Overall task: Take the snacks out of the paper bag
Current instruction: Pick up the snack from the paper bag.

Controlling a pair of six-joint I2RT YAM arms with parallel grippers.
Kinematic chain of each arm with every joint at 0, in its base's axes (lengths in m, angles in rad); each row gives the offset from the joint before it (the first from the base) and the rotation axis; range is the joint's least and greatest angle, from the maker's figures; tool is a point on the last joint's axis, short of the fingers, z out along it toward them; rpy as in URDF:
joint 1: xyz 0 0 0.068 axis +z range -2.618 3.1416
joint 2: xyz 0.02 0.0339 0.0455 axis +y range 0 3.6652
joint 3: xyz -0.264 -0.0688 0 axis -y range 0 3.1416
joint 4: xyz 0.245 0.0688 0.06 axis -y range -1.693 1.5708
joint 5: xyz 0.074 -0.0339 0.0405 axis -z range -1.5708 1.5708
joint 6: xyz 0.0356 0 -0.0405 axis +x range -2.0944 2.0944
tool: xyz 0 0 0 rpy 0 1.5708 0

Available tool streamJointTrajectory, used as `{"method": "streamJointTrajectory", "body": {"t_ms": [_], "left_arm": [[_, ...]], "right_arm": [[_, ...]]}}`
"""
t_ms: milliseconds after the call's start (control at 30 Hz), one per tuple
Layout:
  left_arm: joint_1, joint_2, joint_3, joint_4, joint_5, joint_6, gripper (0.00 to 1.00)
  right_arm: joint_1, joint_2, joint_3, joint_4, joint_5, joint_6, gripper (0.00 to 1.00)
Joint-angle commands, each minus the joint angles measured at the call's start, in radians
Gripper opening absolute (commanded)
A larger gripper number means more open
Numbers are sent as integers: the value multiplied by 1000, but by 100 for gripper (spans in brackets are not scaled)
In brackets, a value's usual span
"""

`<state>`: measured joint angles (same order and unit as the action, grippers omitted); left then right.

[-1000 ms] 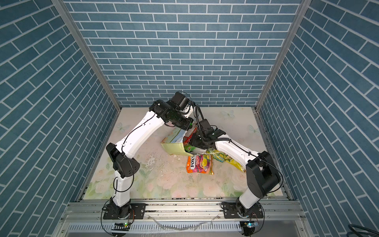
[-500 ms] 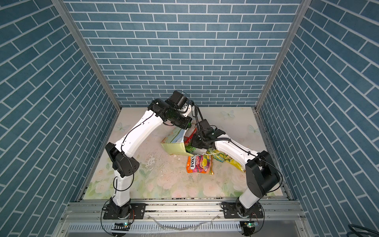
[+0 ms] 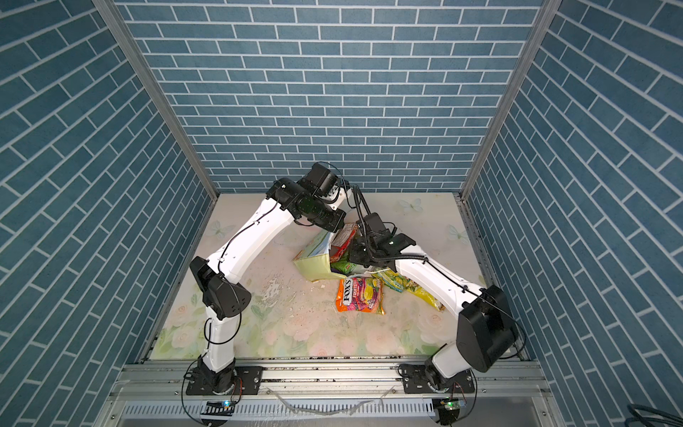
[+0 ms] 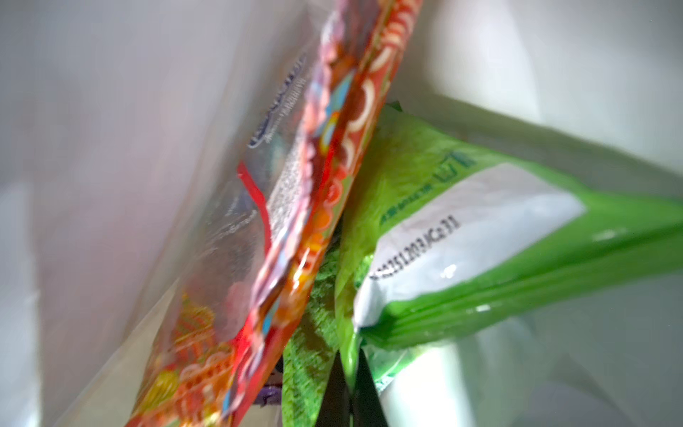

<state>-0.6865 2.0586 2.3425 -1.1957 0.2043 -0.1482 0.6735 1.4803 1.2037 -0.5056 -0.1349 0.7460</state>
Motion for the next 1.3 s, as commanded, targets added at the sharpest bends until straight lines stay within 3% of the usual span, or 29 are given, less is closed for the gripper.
{"method": "streamJointTrajectory", "body": {"t_ms": [0, 467, 1267], "left_arm": [[8, 2, -16, -3, -27, 10, 12], [-4, -2, -53, 76, -3, -30, 12], [46, -34, -60, 50, -102, -22, 12]], "right_arm": [[1, -54, 42, -38, 41, -58, 0], [-3, -1, 177, -2, 14, -137, 0], [-29, 48, 369, 8, -123, -222, 0]]}}
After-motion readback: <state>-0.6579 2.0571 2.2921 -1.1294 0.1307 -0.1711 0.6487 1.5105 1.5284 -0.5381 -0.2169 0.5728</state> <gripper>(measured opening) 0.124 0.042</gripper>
